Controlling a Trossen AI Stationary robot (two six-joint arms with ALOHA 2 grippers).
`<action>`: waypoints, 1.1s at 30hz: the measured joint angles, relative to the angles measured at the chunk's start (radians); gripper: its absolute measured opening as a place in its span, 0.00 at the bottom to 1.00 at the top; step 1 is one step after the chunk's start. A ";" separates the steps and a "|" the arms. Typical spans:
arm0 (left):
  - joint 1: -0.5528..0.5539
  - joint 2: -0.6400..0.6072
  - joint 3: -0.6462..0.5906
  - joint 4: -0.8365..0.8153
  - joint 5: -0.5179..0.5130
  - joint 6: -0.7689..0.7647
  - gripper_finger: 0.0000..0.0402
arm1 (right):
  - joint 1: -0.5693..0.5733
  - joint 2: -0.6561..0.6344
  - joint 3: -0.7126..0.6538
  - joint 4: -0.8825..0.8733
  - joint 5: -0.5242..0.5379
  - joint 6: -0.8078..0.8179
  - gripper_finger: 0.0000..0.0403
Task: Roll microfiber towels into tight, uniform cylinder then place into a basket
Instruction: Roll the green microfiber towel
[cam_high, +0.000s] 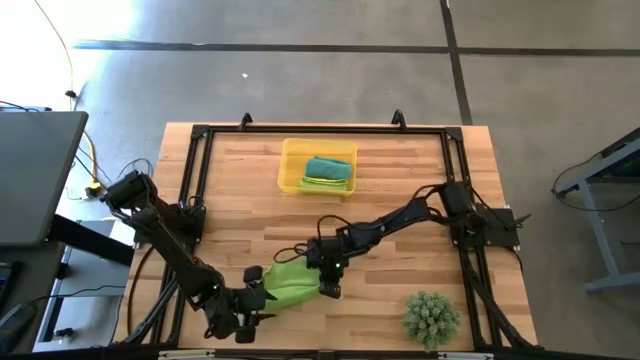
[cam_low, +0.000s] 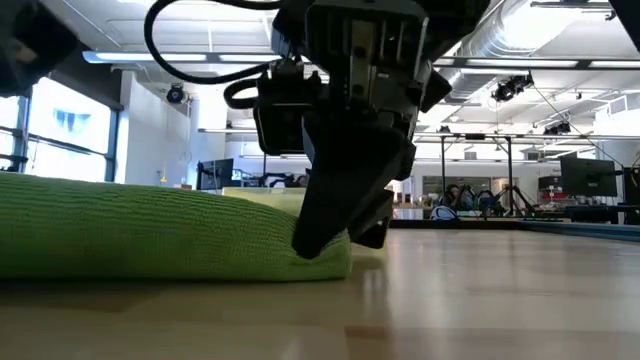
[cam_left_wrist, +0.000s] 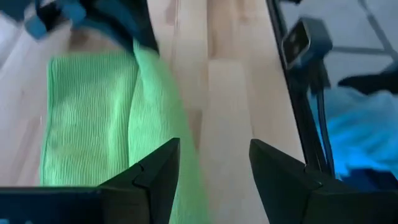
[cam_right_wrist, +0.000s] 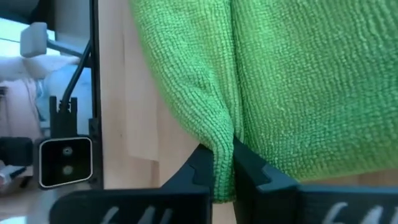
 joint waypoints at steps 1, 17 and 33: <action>0.005 0.009 0.000 0.023 -0.013 0.013 0.46 | -0.004 0.000 0.000 -0.003 -0.005 0.009 0.02; 0.037 0.125 0.000 -0.072 0.018 -0.089 0.46 | -0.022 -0.002 0.001 -0.034 -0.025 0.042 0.02; 0.049 0.194 0.006 -0.076 0.144 -0.308 0.45 | -0.023 -0.007 0.001 -0.008 -0.015 -0.075 0.20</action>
